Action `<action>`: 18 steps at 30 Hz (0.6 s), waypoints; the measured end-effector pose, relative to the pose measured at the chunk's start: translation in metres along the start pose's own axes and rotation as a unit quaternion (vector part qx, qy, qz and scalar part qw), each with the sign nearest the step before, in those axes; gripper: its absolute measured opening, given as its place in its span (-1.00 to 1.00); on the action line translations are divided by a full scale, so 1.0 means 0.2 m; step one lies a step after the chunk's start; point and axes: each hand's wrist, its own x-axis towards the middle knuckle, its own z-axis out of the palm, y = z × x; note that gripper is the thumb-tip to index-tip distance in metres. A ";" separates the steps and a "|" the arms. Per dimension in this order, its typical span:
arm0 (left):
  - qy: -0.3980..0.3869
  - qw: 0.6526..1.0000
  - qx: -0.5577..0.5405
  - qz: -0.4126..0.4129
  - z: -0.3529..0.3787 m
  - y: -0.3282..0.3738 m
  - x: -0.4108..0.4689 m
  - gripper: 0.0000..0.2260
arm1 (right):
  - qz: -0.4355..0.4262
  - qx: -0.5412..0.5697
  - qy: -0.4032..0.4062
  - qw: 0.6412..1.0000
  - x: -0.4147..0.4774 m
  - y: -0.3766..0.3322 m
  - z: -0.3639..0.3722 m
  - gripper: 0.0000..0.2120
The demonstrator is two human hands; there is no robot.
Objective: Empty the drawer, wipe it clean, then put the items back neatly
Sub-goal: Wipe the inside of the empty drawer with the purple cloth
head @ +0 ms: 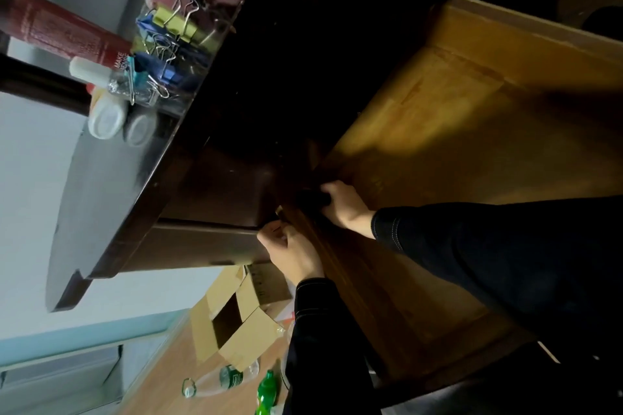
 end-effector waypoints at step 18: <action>-0.017 1.000 -0.021 0.009 -0.02 0.00 -0.01 -0.84 | -0.061 0.025 -0.010 0.998 -0.02 -0.06 -0.01 -0.94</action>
